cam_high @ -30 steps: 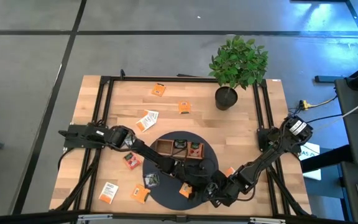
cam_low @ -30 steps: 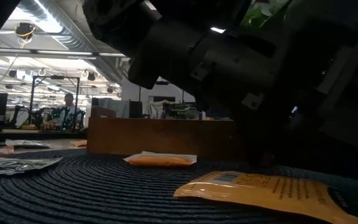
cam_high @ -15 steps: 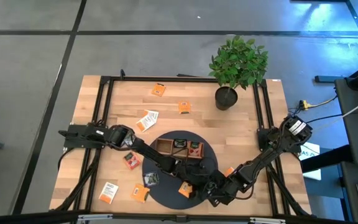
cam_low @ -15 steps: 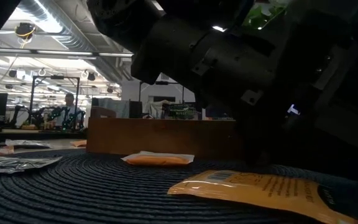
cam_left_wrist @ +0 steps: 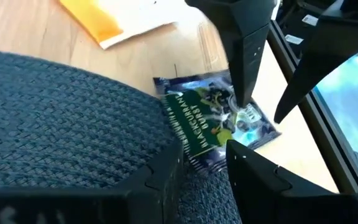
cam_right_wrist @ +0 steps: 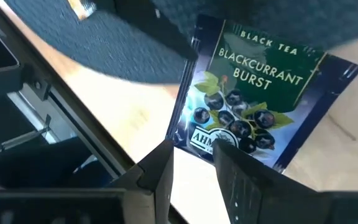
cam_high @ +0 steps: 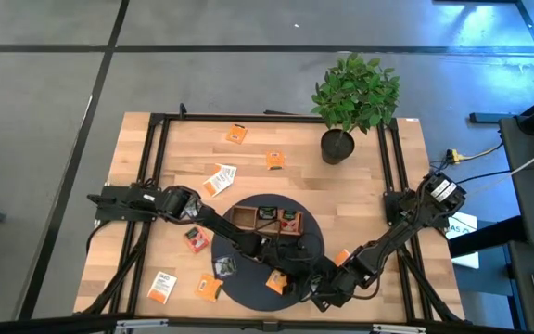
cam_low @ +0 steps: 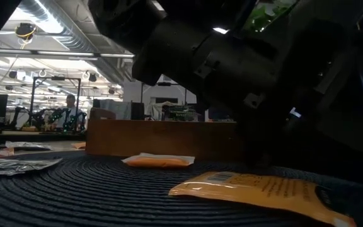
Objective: Pick & Place Tea
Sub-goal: Put the black tea bag into the middle section of the wooden organizer
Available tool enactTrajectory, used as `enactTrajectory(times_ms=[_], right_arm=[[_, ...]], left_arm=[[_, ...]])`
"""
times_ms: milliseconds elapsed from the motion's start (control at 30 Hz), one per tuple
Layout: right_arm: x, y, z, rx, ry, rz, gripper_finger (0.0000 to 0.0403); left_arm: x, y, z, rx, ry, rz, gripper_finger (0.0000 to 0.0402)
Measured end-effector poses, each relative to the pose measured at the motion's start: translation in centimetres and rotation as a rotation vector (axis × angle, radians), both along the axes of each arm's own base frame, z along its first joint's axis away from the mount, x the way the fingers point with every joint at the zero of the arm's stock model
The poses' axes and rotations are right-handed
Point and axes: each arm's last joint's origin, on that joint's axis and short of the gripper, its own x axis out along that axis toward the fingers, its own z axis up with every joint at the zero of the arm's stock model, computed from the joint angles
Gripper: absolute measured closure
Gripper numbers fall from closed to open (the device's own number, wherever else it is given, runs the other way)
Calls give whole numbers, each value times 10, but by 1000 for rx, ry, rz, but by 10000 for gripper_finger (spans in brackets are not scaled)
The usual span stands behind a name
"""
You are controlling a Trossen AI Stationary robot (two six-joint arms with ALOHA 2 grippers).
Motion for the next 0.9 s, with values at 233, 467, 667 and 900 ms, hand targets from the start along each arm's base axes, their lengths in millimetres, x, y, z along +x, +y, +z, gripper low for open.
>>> enactTrajectory(times_ms=[233, 467, 667, 900], right_arm=[[0, -1, 0, -20, -10, -13, 283], [1, -2, 0, -38, -20, -25, 283], [0, -2, 0, -46, -19, -24, 283], [1, -4, 0, -55, -25, -9, 283]], left_arm=[[3, -5, 12, 19, -104, -51, 281], [3, -8, 19, 33, -127, -68, 281], [5, -8, 38, 40, -204, -70, 281], [4, -10, 26, -19, -156, -76, 281]])
